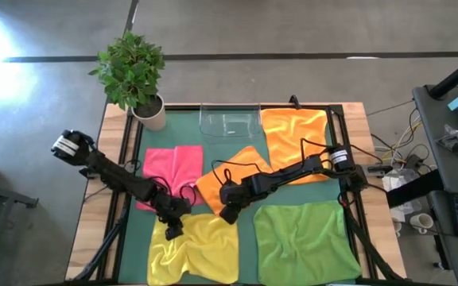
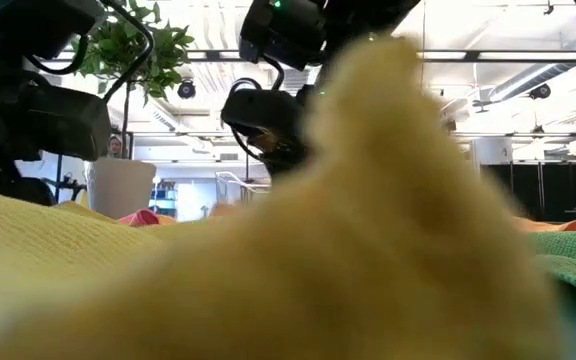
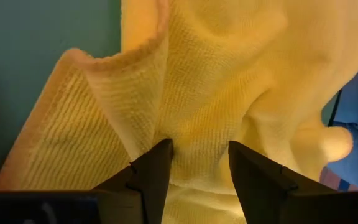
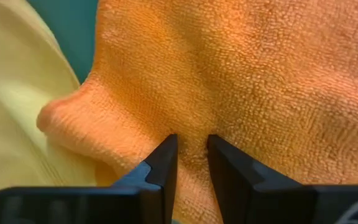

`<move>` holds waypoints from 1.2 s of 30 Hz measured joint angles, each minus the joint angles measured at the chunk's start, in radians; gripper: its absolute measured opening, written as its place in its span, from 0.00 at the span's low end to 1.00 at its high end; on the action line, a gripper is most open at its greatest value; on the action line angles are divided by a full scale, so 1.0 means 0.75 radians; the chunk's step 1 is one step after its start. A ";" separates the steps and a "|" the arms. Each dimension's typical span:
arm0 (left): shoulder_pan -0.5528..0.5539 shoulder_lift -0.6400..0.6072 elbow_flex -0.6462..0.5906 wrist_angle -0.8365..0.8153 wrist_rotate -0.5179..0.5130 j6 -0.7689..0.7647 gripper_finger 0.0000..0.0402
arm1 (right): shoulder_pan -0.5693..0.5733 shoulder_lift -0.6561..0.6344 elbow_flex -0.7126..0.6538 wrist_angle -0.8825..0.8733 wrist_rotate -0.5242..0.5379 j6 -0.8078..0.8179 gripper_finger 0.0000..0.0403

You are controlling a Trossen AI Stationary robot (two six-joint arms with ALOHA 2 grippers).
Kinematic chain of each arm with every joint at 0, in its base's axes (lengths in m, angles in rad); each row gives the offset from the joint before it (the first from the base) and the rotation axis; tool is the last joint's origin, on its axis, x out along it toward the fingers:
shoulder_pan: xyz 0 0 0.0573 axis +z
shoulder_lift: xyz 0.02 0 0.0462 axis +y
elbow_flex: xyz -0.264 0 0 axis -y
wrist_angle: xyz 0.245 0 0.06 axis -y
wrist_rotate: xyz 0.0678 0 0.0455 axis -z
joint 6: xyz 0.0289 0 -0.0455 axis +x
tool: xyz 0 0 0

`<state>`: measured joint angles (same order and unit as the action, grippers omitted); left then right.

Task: Fold microfiber towels
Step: Fold the left orange microfiber cloth

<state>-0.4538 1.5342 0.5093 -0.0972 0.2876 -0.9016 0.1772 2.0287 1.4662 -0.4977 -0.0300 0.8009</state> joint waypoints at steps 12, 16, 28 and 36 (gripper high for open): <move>0.001 -0.083 -0.004 -0.166 -0.086 -0.014 0.38 | 0.048 -0.067 -0.006 -0.350 -0.005 -0.036 0.15; 0.001 -0.154 0.001 -0.212 -0.119 -0.012 0.38 | 0.073 -0.101 -0.008 -0.423 0.037 -0.061 0.15; 0.003 -0.500 0.003 -0.222 -0.223 -0.001 0.38 | 0.189 -0.335 -0.009 -0.416 0.101 -0.162 0.15; 0.001 -0.636 0.006 -0.199 -0.347 0.146 0.38 | 0.372 -0.425 -0.022 -0.466 0.110 -0.195 0.17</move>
<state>-0.4527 1.0572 0.5134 -0.2466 0.0273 -0.7918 0.4561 1.7100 1.4496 -0.8472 0.0528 0.6550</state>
